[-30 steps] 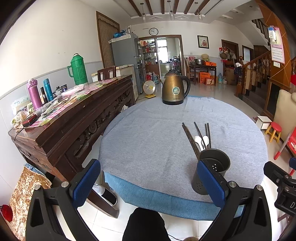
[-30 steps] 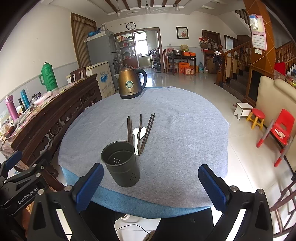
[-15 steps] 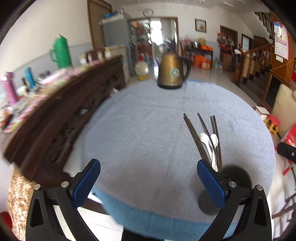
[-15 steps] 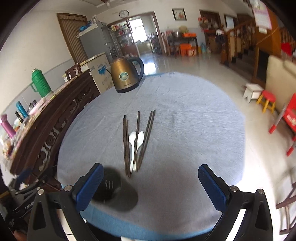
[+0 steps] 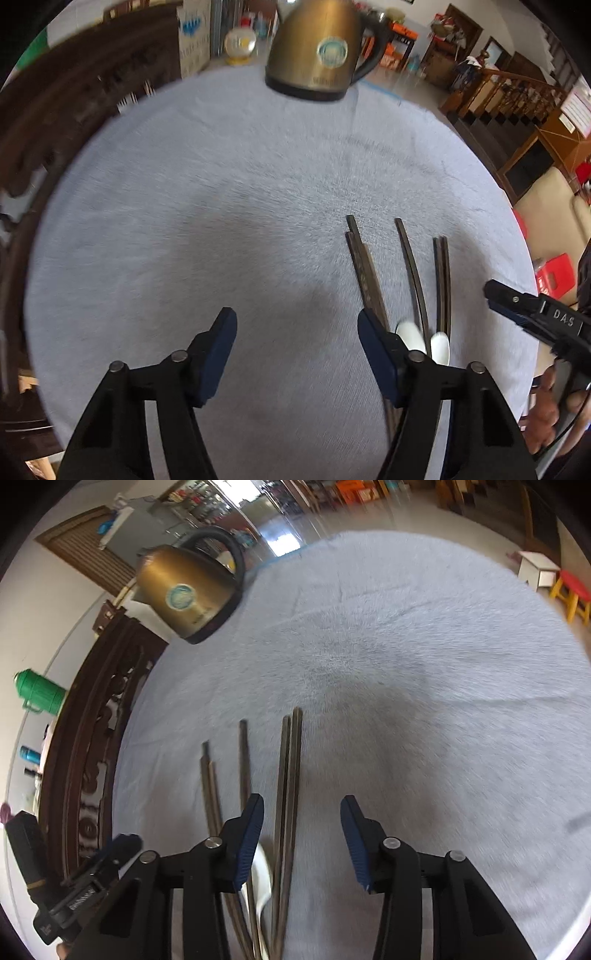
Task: Organize utensils
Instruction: 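Lower the right tool onto a chopstick and close it while the left tool grasps another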
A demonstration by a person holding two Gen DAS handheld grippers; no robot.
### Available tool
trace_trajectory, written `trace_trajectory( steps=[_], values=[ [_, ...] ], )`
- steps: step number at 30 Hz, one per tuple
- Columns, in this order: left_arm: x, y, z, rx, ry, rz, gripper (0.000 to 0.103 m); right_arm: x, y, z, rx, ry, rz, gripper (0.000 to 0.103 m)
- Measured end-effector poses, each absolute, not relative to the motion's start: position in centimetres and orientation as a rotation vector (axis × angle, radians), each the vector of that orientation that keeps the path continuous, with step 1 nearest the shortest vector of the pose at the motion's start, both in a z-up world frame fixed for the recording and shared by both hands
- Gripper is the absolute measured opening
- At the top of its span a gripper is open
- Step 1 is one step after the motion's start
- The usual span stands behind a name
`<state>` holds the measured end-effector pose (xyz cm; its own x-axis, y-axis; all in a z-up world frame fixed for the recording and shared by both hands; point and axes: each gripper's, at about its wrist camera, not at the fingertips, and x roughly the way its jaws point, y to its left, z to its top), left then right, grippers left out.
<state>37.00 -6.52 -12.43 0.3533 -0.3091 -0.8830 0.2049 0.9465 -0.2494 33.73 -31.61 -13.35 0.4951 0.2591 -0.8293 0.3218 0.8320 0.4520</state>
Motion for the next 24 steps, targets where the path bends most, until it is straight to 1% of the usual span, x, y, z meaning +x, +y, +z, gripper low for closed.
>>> trace_trajectory(
  steps=[2, 4, 7, 8, 10, 12, 14, 16, 17, 18, 20, 21, 22, 23, 24],
  values=[
    [37.9, -7.4, -13.3, -0.094, 1.181, -0.326, 0.069, 35.3, -31.6, -14.2, 0.632, 1.080, -0.039, 0.045],
    [38.8, -7.7, -14.7, -0.066, 1.203, -0.307, 0.069, 36.4, -31.4, -14.5, 0.653, 1.084, -0.025, 0.041],
    [40.1, -8.6, -15.1, -0.065, 1.210, -0.292, 0.069, 37.7, -30.4, -14.8, 0.624, 1.095, -0.036, 0.040],
    [40.7, -8.8, -15.1, -0.070, 1.205, -0.285, 0.069, 38.1, -30.0, -15.1, 0.599, 1.105, -0.049, 0.034],
    [42.0, -9.3, -15.4, -0.075, 1.214, -0.283, 0.069, 38.4, -29.5, -15.1, 0.545, 1.097, -0.071, 0.029],
    [43.2, -10.1, -15.9, -0.068, 1.237, -0.289, 0.069, 38.9, -29.2, -15.3, 0.500, 1.102, -0.093, 0.018],
    [44.0, -10.9, -16.2, -0.055, 1.251, -0.292, 0.067, 39.2, -29.1, -15.3, 0.471, 1.106, -0.092, 0.016],
    [44.6, -11.9, -15.9, -0.027, 1.242, -0.300, 0.059, 39.5, -29.4, -15.4, 0.443, 1.115, -0.100, 0.006],
    [44.8, -12.2, -15.9, -0.022, 1.241, -0.308, 0.049, 39.6, -29.7, -15.5, 0.425, 1.124, -0.117, 0.002],
    [44.9, -12.6, -15.7, -0.014, 1.244, -0.316, 0.046, 39.6, -30.1, -15.6, 0.436, 1.121, -0.110, 0.002],
    [45.3, -13.1, -15.7, -0.003, 1.251, -0.340, 0.032, 39.9, -31.0, -15.8, 0.470, 1.136, -0.101, 0.003],
    [45.3, -13.3, -15.7, -0.008, 1.255, -0.359, 0.025, 40.0, -31.4, -15.6, 0.510, 1.129, -0.064, 0.004],
    [45.4, -13.5, -16.0, -0.017, 1.268, -0.382, 0.012, 40.0, -31.5, -15.4, 0.542, 1.120, -0.031, 0.005],
    [45.8, -13.6, -16.5, -0.020, 1.274, -0.395, 0.010, 40.0, -31.8, -15.2, 0.565, 1.112, -0.019, 0.005],
    [45.6, -13.6, -16.4, -0.015, 1.269, -0.403, 0.010, 40.1, -32.0, -15.0, 0.574, 1.106, -0.016, 0.009]
  ],
)
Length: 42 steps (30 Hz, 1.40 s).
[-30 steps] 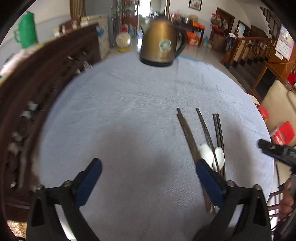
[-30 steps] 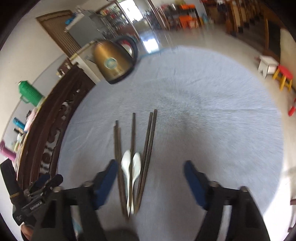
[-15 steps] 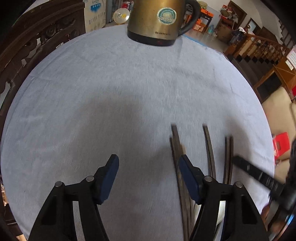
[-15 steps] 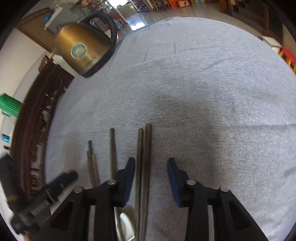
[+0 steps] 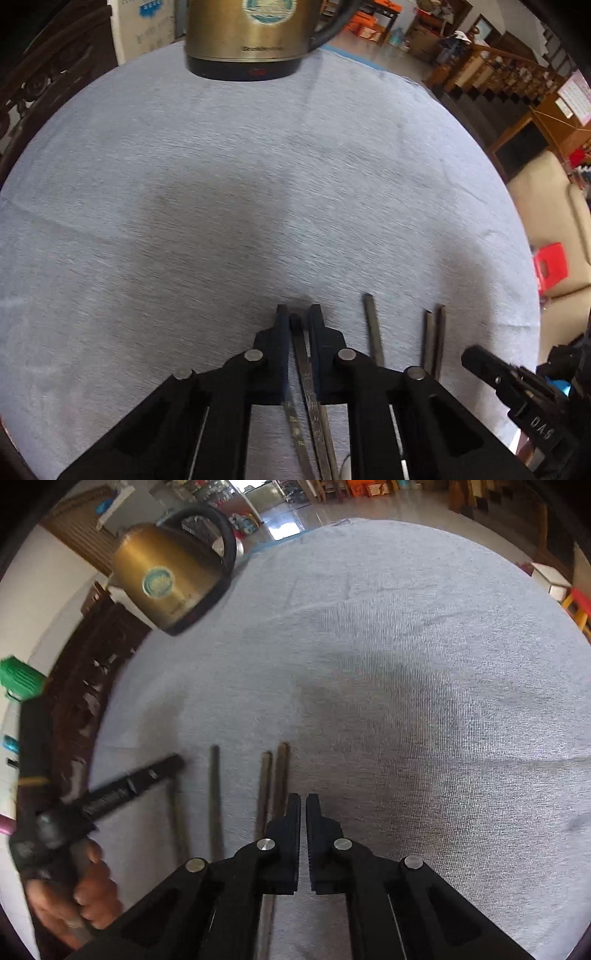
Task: Organize utensils
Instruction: 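Lower the right tool onto a chopstick and close it while the left tool grasps another, then lift the held chopsticks with both tools and carry them over the grey holder cup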
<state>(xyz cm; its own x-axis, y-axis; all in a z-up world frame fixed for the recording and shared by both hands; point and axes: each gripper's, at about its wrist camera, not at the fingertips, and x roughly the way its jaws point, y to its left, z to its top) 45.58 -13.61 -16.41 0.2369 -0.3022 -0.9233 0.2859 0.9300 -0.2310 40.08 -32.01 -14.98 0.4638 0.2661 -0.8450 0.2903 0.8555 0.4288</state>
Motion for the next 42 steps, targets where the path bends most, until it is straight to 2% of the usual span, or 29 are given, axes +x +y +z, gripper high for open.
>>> trace_trajectory(
  steps=[1, 3, 6, 7, 10, 12, 13, 17, 21, 22, 23, 24, 25, 27, 28, 29, 30, 31, 35, 42],
  values=[
    [45.5, -13.5, -16.3, -0.009, 1.268, -0.403, 0.008, 40.1, -32.0, -14.8, 0.575, 1.103, -0.008, 0.015],
    [45.4, -12.8, -16.1, -0.027, 1.273, -0.412, 0.007, 40.5, -31.9, -14.6, 0.562, 1.102, 0.003, 0.039],
    [45.3, -11.8, -15.6, -0.028, 1.255, -0.407, 0.007, 40.9, -31.2, -14.4, 0.530, 1.084, -0.015, 0.042],
    [45.2, -11.3, -15.4, -0.024, 1.253, -0.401, 0.007, 41.2, -30.8, -14.5, 0.512, 1.086, -0.031, 0.041],
    [45.1, -9.9, -15.1, -0.033, 1.254, -0.382, 0.007, 42.1, -29.2, -15.3, 0.451, 1.132, -0.058, 0.025],
    [45.3, -9.1, -14.8, -0.030, 1.252, -0.370, 0.007, 42.6, -27.9, -15.3, 0.335, 1.132, -0.111, 0.011],
    [45.1, -9.0, -14.9, -0.035, 1.252, -0.372, 0.007, 42.7, -27.6, -15.4, 0.315, 1.134, -0.114, 0.009],
    [44.9, -7.1, -14.1, -0.038, 1.248, -0.380, 0.008, 42.2, -28.0, -15.4, 0.252, 1.125, -0.166, 0.008],
    [45.3, -7.1, -14.3, -0.058, 1.260, -0.370, 0.008, 41.3, -30.4, -15.7, 0.325, 1.130, -0.201, 0.008],
    [45.3, -7.4, -14.4, -0.046, 1.265, -0.371, 0.012, 41.4, -30.5, -15.8, 0.331, 1.136, -0.199, 0.008],
    [45.4, -7.7, -14.6, -0.036, 1.281, -0.364, 0.024, 41.5, -30.5, -15.9, 0.331, 1.149, -0.198, 0.009],
    [45.5, -7.9, -15.0, -0.039, 1.295, -0.363, 0.031, 41.5, -30.4, -15.9, 0.321, 1.158, -0.202, 0.010],
    [45.5, -8.0, -15.0, -0.042, 1.287, -0.365, 0.034, 41.7, -30.1, -15.9, 0.301, 1.170, -0.206, 0.012],
    [45.5, -8.3, -15.1, -0.013, 1.276, -0.356, 0.035, 42.4, -29.4, -15.9, 0.257, 1.181, -0.200, 0.014],
    [45.5, -8.3, -15.1, -0.014, 1.274, -0.348, 0.034, 42.4, -29.2, -15.9, 0.247, 1.177, -0.200, 0.014],
    [45.5, -8.2, -15.0, -0.021, 1.269, -0.348, 0.015, 42.4, -29.0, -15.9, 0.230, 1.173, -0.199, 0.014],
    [45.6, -8.4, -15.1, -0.030, 1.276, -0.366, 0.006, 42.5, -28.5, -15.9, 0.217, 1.175, -0.188, 0.012],
    [45.7, -8.8, -15.2, -0.031, 1.286, -0.381, 0.007, 42.5, -28.4, -15.9, 0.210, 1.168, -0.181, 0.008],
    [45.0, -9.0, -14.3, -0.015, 1.247, -0.390, 0.007, 41.2, -28.1, -15.5, 0.255, 1.141, -0.140, 0.007],
    [39.5, -5.2, -6.1, -0.070, 1.089, -0.482, 0.006, 36.8, -28.1, -11.9, 0.323, 0.996, -0.083, 0.007]
  ],
)
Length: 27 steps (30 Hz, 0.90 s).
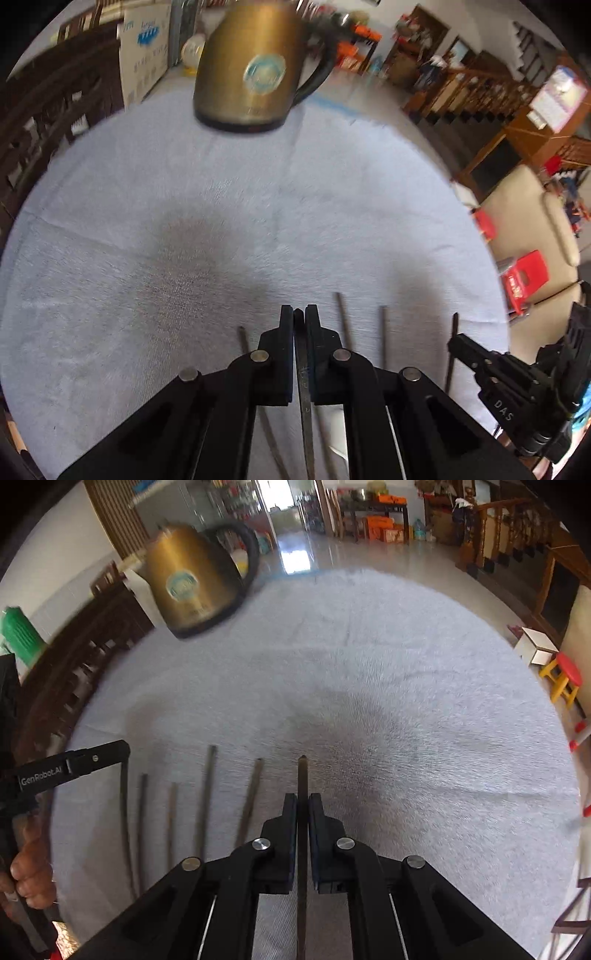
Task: Organize utensils
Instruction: 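Lift the held chopsticks with both tools and carry them over the grey holder cup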
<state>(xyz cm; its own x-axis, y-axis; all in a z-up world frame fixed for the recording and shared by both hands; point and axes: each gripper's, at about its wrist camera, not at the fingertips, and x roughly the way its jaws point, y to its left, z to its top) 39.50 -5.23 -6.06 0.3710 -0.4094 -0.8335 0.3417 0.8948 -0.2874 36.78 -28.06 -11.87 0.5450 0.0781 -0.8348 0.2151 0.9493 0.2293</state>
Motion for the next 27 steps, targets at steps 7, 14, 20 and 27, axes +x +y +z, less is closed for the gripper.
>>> trace_trajectory(
  steps=[7, 14, 20, 27],
  values=[
    [30.3, -3.0, 1.5, -0.047, 0.852, -0.535, 0.005, 28.1, -27.5, -5.8, 0.352, 0.738, -0.055, 0.007],
    [22.9, -1.6, 5.0, -0.019, 0.641, -0.496, 0.005, 19.8, -25.0, -1.8, 0.310, 0.486, -0.092, 0.007],
    [19.6, -0.8, 7.4, -0.063, 0.546, -0.482, 0.005, 14.3, -22.9, 2.0, 0.312, 0.319, -0.096, 0.007],
    [14.4, 1.4, 13.1, -0.103, 0.377, -0.491, 0.005, 9.4, -21.1, 7.3, 0.357, 0.104, -0.039, 0.007]
  ],
)
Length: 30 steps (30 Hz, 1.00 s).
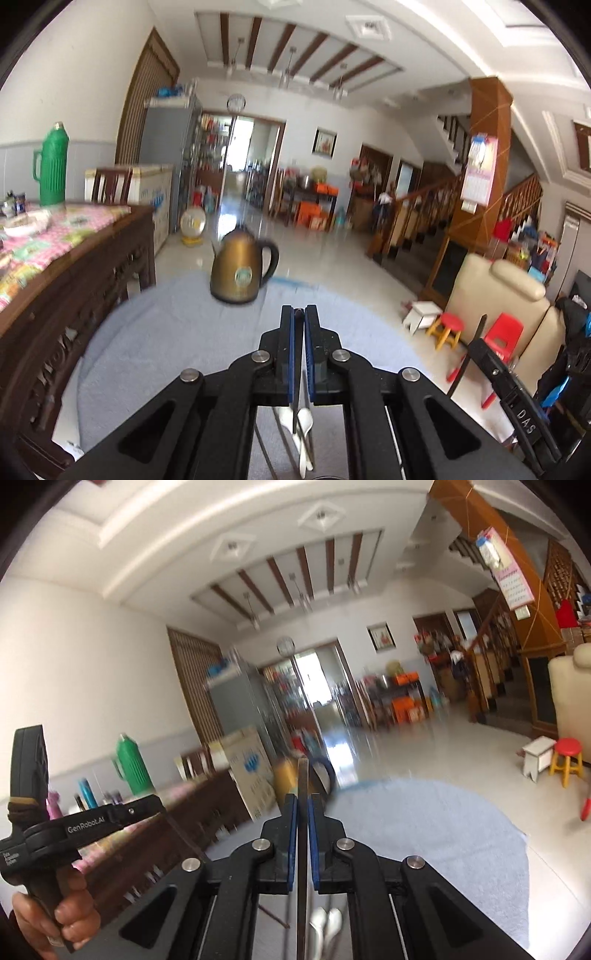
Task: Organize utensils
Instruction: 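Lift the held chopsticks with both tools and carry them over the grey holder cup, then open both tools to drop the chopsticks into the holder cup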
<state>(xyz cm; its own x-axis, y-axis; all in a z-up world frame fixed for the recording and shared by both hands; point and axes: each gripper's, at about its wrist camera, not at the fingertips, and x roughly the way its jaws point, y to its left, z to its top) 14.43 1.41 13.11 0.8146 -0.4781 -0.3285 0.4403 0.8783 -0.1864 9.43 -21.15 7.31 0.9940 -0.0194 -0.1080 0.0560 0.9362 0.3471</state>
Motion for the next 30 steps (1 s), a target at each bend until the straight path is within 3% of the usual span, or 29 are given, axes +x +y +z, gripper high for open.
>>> trace_trajectory(
  steps=[5, 9, 21, 26, 27, 29, 30],
  values=[
    [11.5, 2.0, 15.3, -0.126, 0.322, -0.534, 0.005, 8.5, -19.1, 8.1, 0.358, 0.022, -0.022, 0.007],
    [10.0, 1.7, 14.9, -0.117, 0.346, -0.573, 0.005, 9.9, -17.4, 6.3, 0.328, 0.082, -0.031, 0.007],
    [11.2, 1.3, 6.1, -0.119, 0.595, -0.510, 0.005, 9.4, -18.4, 0.9, 0.350, 0.239, -0.024, 0.007],
    [11.6, 1.5, 4.7, -0.115, 0.653, -0.490, 0.007, 8.9, -18.8, -0.9, 0.385, 0.313, 0.041, 0.009],
    [11.7, 1.7, 4.8, -0.120, 0.667, -0.491, 0.010, 8.7, -18.9, -0.9, 0.395, 0.335, 0.063, 0.011],
    [11.2, 2.5, 5.4, -0.133, 0.628, -0.497, 0.029, 7.9, -19.2, -0.7, 0.403, 0.342, 0.095, 0.028],
    [10.7, 3.2, 6.1, -0.138, 0.571, -0.483, 0.036, 7.3, -19.6, -0.4, 0.415, 0.323, 0.098, 0.044]
  ],
)
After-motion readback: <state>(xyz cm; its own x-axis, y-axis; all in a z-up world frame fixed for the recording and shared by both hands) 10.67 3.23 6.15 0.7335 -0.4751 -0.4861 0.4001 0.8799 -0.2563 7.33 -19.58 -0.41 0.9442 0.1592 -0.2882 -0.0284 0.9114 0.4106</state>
